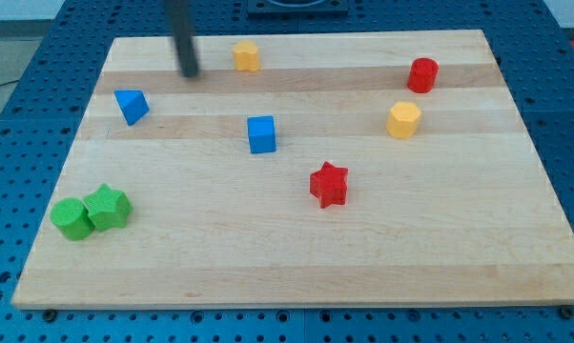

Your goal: Move the blue cube to the bottom of the red star

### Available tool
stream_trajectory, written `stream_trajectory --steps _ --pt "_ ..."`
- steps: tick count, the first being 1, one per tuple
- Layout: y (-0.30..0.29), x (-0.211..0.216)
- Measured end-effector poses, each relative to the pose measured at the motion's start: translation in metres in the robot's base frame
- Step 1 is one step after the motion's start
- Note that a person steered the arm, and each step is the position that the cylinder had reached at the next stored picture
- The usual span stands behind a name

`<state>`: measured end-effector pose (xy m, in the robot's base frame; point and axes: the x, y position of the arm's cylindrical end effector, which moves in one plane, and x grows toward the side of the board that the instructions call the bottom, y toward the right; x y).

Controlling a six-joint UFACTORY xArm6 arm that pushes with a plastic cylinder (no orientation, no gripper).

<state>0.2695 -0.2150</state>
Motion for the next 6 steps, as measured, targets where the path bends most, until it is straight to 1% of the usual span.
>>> stream_trajectory --steps 1,2,3,5,6 --pt "-0.070 0.019" --pt "-0.050 0.068" --pt "0.031 0.090" --pt "0.058 0.115" --pt "0.039 0.138"
